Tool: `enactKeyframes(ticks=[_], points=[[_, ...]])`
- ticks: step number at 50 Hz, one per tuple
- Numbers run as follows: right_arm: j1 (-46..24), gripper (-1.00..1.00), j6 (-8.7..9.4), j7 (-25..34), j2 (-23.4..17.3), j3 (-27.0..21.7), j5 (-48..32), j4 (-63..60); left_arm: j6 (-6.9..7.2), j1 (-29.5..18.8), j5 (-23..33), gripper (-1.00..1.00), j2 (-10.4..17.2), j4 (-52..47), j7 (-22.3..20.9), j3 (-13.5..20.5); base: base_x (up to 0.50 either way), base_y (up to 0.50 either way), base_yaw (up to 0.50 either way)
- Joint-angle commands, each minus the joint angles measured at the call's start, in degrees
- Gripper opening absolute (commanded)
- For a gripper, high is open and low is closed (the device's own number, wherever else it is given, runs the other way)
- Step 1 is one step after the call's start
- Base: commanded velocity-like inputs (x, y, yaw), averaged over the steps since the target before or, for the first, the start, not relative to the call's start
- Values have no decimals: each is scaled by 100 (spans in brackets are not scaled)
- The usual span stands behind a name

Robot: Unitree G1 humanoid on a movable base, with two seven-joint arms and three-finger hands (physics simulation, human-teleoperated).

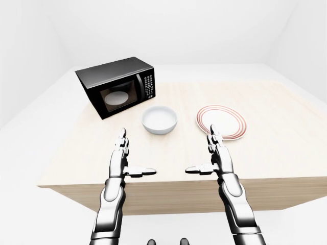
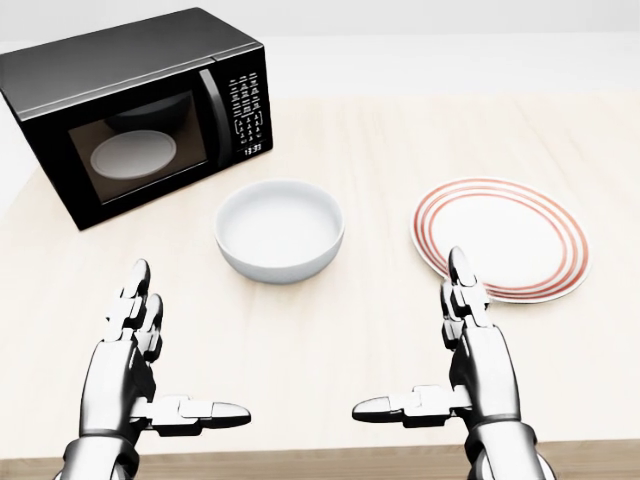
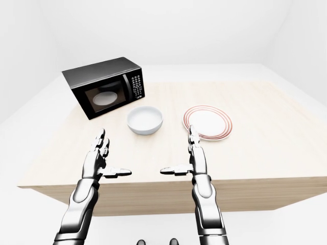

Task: Pick up the white bowl and put it on the plate.

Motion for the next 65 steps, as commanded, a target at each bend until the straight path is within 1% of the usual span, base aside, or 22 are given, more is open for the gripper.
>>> enactKeyframes(ticks=[1,3,6,9,11,13,15,17,19,21,27,31,32,36,43,48,52,55,65], points=[[-26,100,-47,-13,-3,5,-30,103,8,1,4,100,-1,-9,-1,-1,0,26,0],[-37,100,-74,-9,-5,11,-41,151,9,1,3,100,-2,-9,0,0,0,21,0],[-33,100,-52,-1,-2,28,-62,161,9,1,3,100,-2,-9,-1,0,0,14,0],[-46,100,-70,-14,2,36,-91,217,9,1,3,100,-2,-9,-1,0,0,9,0],[-50,100,-39,3,5,51,-91,210,10,1,3,100,-1,-9,-2,0,0,0,0],[-61,100,-77,5,3,62,-115,268,9,1,3,100,-2,-9,0,0,0,0,0],[-62,100,-39,11,12,58,-97,276,9,1,4,100,-1,-9,-1,-1,0,0,0],[-47,100,-50,31,10,61,-84,250,8,1,2,100,-3,-8,0,1,0,0,0],[-54,100,16,43,13,55,-58,232,9,1,3,100,-1,-9,-2,-1,0,0,0],[-59,100,40,52,10,62,-59,239,9,1,5,100,-2,-9,0,0,0,0,0],[-73,100,22,40,7,74,-99,305,11,1,4,100,-2,-9,0,0,0,0,0],[-74,100,12,42,7,79,-114,309,10,1,3,100,-2,-9,-1,0,18,0,0],[-65,100,36,43,8,88,-124,270,10,1,3,100,-2,-9,-1,0,24,0,0],[-49,100,-13,49,5,102,-165,288,8,1,2,100,-3,-8,1,1,28,4,0],[-52,100,-40,38,9,112,-219,321,9,1,4,100,-1,-9,-1,-1,29,15,0],[-51,100,-6,43,8,86,-190,271,11,1,2,100,-1,-9,-2,-1,30,23,0],[-64,100,-79,47,8,89,-189,356,9,1,5,100,-1,-9,-1,0,30,23,0],[-48,100,-28,50,13,90,-179,290,7,1,3,100,-2,-8,-1,0,30,20,0],[-62,100,21,58,18,71,-104,269,9,1,3,100,-2,-9,-1,0,17,3,0]])
